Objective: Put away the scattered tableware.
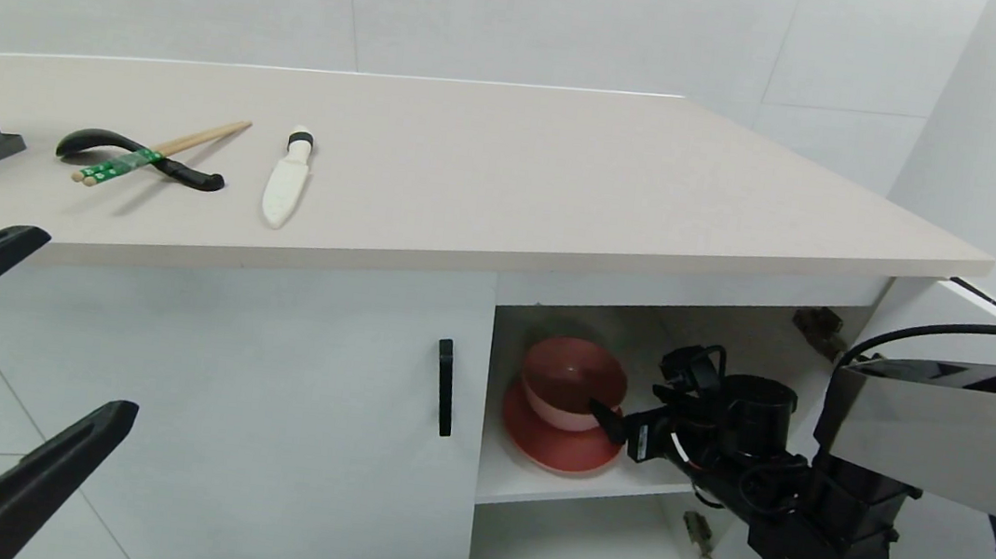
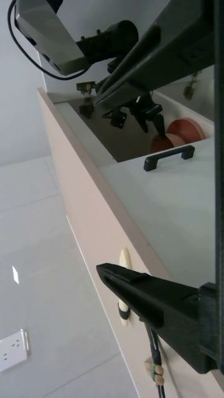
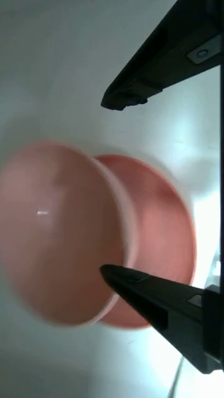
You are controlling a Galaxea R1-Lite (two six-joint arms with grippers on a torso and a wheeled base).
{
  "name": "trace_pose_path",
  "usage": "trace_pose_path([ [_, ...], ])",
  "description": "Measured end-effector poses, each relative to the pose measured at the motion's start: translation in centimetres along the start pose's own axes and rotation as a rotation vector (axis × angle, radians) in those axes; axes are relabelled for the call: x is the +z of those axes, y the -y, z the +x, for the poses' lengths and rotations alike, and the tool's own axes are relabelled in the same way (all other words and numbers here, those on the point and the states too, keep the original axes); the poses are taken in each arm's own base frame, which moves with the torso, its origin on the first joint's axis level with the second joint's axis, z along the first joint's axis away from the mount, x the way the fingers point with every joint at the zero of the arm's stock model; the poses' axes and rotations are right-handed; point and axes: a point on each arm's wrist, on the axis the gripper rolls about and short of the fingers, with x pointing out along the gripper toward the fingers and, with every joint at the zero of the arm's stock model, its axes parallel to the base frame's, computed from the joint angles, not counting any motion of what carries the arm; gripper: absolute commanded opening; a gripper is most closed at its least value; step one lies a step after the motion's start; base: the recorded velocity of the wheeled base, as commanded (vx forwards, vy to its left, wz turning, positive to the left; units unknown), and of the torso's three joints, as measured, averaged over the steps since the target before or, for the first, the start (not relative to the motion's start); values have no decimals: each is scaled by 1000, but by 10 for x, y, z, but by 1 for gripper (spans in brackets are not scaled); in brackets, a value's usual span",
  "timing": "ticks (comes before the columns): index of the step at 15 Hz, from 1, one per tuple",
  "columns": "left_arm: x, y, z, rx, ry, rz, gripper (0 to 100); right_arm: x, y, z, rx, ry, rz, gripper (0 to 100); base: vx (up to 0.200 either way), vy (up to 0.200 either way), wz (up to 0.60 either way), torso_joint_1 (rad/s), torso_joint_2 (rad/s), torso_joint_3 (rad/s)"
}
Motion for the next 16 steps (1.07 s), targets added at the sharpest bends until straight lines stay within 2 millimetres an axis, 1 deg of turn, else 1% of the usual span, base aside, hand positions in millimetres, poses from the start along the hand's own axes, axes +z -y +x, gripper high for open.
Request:
trace_pose_path([
  [1, 0, 0, 0, 0, 0, 0, 100, 6, -1, -6, 2, 25, -2, 100, 0, 0, 0, 0, 0, 0],
  [3, -2, 0, 0, -3, -14, -6, 100, 14, -8, -28, 15, 42, -11, 100, 0, 0, 0, 0, 0, 0],
  [5, -5, 1, 0, -9, -45, -17, 100, 14, -18, -60, 34, 32, -23, 100, 0, 0, 0, 0, 0, 0],
  [7, -7, 1, 0, -12, -69, -26, 100, 11, -23, -93, 38, -7, -52, 100, 0, 0, 0, 0, 0, 0],
  [9, -12, 3, -2, -18, -114, -38, 100, 17, -26, -130, 39, -7, -73, 100, 0, 0, 0, 0, 0, 0],
  [11, -13, 4, -6, -18, -144, -47, 100, 33, -27, -161, 11, 70, -85, 100, 0, 0, 0, 0, 0, 0],
  [14, -14, 2, -15, 35, -194, -42, 100, 57, -27, -199, -63, 210, -86, 100, 0, 0, 0, 0, 0, 0],
  [16, -14, 5, -31, 85, -249, -66, 100, 65, -26, -223, -88, 244, -89, 100, 0, 0, 0, 0, 0, 0],
])
